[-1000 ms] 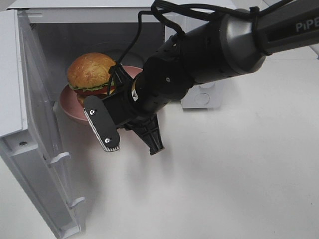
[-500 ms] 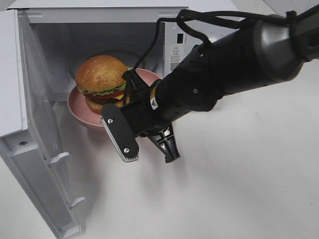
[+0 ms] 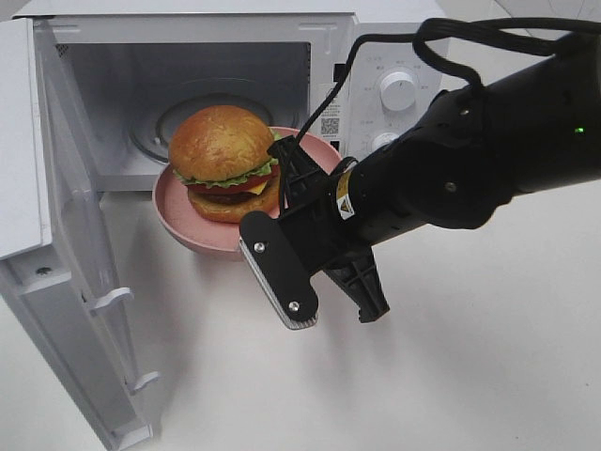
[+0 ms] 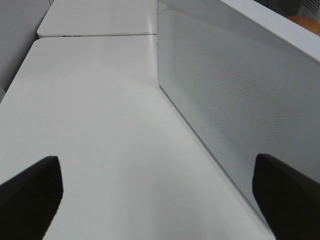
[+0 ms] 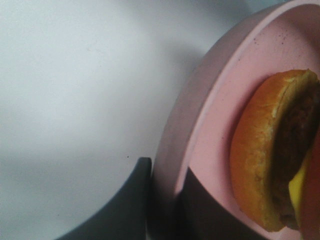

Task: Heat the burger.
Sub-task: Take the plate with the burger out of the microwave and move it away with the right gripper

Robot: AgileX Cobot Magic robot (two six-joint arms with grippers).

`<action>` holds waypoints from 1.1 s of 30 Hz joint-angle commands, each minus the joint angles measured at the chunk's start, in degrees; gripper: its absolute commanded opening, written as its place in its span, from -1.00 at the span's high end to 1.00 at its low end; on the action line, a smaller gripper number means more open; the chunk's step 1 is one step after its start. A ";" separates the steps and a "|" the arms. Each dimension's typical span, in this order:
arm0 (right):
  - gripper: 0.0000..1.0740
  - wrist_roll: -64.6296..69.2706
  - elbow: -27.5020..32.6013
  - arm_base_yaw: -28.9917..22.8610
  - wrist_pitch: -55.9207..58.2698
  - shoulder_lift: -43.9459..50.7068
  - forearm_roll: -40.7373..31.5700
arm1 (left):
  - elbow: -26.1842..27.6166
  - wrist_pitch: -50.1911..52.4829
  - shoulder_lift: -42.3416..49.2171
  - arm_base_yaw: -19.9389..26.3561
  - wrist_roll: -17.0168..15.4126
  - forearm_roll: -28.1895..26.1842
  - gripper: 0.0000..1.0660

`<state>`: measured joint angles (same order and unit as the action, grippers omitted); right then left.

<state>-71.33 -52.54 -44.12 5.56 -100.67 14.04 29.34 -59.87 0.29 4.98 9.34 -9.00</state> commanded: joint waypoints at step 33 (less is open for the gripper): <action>1.00 5.56 25.15 0.11 2.92 31.17 0.40 | -0.23 0.06 0.57 0.11 -0.23 0.06 -0.83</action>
<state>-66.41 -27.10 -44.12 11.40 -70.82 13.87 29.34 -59.87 0.29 4.98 9.34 -9.00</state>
